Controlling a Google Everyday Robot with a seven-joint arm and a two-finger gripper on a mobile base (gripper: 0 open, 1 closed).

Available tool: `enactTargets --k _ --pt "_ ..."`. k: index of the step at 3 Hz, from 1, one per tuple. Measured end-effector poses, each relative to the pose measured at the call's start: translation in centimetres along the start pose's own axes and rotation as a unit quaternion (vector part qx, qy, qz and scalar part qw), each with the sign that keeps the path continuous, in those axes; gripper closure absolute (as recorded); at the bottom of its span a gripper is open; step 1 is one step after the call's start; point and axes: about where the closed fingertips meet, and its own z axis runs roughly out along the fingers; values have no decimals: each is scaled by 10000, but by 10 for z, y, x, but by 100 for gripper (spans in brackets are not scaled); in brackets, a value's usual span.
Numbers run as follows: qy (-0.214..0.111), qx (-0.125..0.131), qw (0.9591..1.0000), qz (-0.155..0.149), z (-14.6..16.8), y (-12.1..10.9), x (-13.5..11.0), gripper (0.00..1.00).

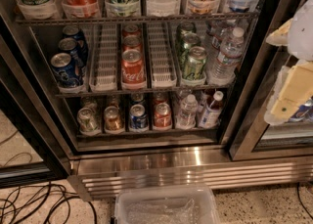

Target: Pick water bottle from top shelf of fridge

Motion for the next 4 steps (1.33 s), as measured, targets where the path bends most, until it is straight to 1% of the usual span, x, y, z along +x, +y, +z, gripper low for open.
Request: enactTargets --k 1,2,3,4 --pt "-353 180 9992 106 1 9 -18 0" --pt "-830 288 9960 151 -1 20 -48 0" --pt "-830 288 9960 151 -1 20 -48 0" --pt "-1000 354 9943 142 0 24 -64 0"
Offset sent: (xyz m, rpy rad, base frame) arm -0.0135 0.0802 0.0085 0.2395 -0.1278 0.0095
